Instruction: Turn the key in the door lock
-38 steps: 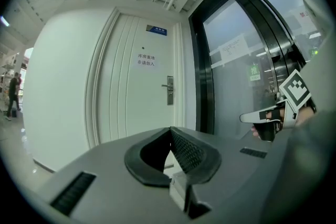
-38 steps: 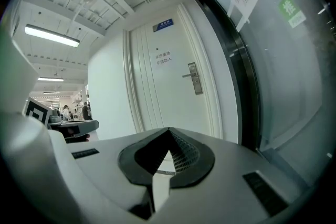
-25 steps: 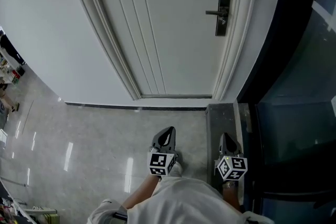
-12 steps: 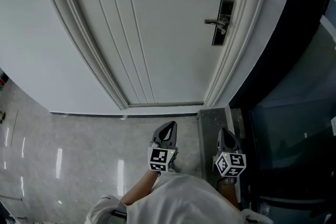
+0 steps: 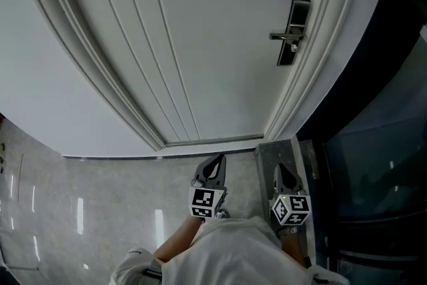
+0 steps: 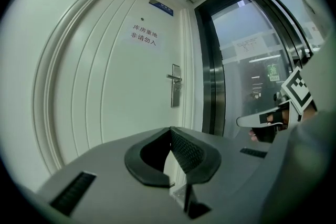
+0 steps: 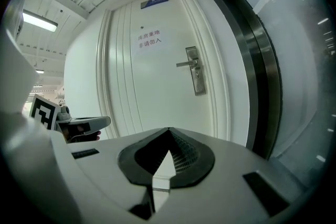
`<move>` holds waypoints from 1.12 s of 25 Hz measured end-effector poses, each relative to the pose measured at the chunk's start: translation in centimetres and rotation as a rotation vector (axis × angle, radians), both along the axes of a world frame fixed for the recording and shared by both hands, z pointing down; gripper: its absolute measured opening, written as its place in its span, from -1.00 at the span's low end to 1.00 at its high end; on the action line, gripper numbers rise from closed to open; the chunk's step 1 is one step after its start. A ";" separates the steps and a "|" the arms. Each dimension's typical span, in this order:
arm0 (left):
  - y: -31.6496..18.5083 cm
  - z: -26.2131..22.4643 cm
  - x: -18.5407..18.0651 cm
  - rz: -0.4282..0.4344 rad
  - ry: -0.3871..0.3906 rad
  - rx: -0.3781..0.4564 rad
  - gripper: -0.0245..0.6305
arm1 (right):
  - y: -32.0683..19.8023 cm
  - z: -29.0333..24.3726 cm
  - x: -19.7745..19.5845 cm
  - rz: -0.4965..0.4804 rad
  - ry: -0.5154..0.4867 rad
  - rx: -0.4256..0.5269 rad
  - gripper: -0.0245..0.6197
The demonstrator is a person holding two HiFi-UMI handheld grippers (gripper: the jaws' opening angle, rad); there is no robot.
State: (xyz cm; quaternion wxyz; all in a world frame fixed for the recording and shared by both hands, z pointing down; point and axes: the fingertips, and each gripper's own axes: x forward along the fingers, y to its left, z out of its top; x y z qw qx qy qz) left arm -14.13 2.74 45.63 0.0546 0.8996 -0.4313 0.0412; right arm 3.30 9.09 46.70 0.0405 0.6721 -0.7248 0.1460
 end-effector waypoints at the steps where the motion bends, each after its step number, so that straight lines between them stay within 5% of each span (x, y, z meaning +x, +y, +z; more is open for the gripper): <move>1: -0.6 -0.1 0.2 0.006 0.001 0.002 -0.90 | -0.5 0.1 -0.1 0.000 0.001 -0.005 -0.93; 11: -4.3 0.2 2.6 0.036 -0.022 0.017 -0.90 | -4.5 1.1 2.0 0.013 -0.006 -0.016 -0.93; 28: -16.6 -1.3 10.5 -0.080 -0.050 0.054 -0.90 | -20.2 0.2 11.0 -0.096 0.004 0.016 -0.93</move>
